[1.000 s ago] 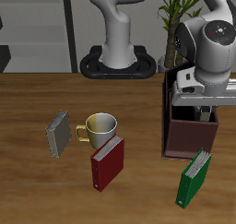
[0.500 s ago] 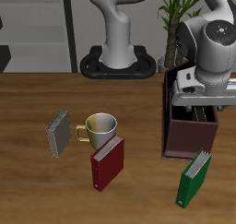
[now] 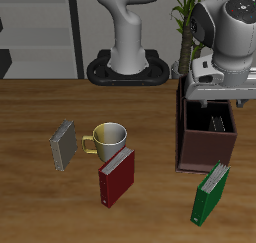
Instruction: Place the left yellow book into the left desk caddy's right compartment and place the right yellow book into the left desk caddy's right compartment and place the red book into the left desk caddy's left compartment
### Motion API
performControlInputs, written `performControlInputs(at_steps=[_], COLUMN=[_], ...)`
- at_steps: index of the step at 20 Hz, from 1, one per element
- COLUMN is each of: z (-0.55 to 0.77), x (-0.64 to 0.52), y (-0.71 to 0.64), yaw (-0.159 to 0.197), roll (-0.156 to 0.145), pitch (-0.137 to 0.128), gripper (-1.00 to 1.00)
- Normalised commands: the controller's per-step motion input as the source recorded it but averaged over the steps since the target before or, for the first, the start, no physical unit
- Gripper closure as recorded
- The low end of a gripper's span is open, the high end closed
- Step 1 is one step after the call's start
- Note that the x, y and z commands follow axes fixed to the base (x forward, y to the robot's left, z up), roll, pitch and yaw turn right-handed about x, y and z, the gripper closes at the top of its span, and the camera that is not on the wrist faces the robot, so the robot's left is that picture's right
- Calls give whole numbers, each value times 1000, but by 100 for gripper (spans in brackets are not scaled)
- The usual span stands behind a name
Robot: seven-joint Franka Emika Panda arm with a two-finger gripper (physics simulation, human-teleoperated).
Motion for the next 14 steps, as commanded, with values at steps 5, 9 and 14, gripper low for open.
performControlInputs(at_steps=[5, 9, 14], z=[199, 247, 276], x=[88, 75, 44], y=[-424, -640, -676], yaw=[56, 53, 28], roll=[-24, -22, -10], pitch=[-14, -2, -30], gripper=[-100, -100, -100])
